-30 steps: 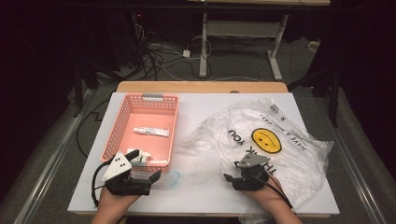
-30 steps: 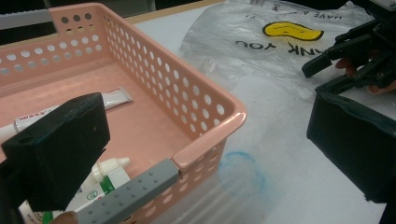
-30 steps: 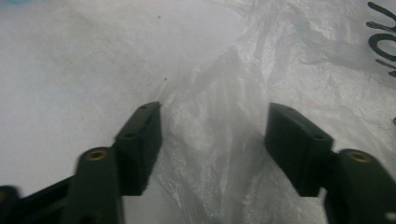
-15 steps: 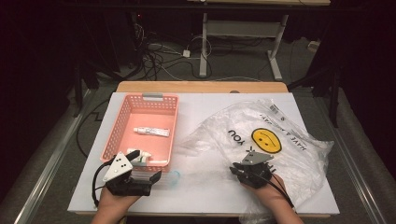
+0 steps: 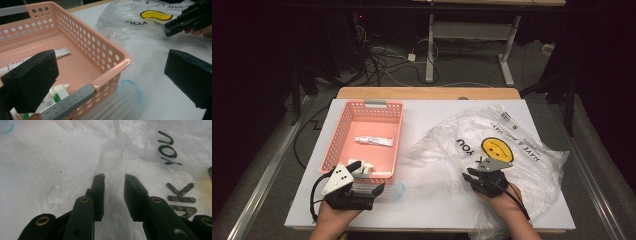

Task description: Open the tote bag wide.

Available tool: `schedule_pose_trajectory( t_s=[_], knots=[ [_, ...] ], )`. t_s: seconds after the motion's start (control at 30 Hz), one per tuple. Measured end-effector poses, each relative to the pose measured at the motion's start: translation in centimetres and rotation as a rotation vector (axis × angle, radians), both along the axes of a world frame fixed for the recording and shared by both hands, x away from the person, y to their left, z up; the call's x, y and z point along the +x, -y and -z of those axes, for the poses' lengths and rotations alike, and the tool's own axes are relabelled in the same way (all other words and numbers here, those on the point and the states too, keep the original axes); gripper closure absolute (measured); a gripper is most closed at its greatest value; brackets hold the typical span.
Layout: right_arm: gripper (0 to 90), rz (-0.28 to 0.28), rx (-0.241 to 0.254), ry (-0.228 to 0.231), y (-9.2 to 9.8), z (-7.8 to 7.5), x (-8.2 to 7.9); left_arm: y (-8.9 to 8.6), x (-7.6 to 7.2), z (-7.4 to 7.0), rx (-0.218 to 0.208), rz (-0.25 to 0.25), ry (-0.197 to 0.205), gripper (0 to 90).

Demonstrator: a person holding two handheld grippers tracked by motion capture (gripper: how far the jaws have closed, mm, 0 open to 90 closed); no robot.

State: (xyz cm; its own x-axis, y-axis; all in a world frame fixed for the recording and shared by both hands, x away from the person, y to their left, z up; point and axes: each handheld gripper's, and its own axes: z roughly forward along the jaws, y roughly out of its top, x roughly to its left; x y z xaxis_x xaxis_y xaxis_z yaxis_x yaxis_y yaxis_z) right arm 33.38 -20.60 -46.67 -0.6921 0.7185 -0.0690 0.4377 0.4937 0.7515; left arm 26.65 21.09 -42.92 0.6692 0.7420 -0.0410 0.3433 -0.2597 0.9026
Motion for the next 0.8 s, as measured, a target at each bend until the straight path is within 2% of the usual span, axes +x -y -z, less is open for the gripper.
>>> schedule_pose_trajectory(
  t_s=[0.1, 0.27, 0.43, 0.5, 0.63, 0.8],
  knots=[
    [68.2, 0.001, 0.010, -0.007, 0.3, -0.1, 0.1, 0.0, 0.0, 0.0, -0.001, 0.001, 0.000, 0.0],
    [55.8, -0.019, -0.008, -0.030, -0.3, 0.5, 0.2, 0.2, 0.0, 0.0, 0.000, 0.004, -0.003, 0.0],
    [55.3, -0.028, -0.040, -0.038, -0.9, 0.9, 0.2, 0.1, -0.1, 0.0, -0.006, 0.002, -0.004, 0.0],
    [58.7, -0.032, -0.036, -0.042, -0.9, 1.0, 0.2, 0.1, -0.1, 0.0, -0.006, 0.001, -0.004, 0.0],
    [71.2, -0.040, -0.030, -0.044, -1.0, 1.0, 0.0, 0.2, -0.3, -0.1, 0.005, 0.011, 0.001, 0.0],
    [87.7, -0.042, -0.046, -0.021, -1.1, 1.0, -0.1, 0.1, 0.0, -0.1, -0.011, 0.007, -0.007, 0.0]
  ],
)
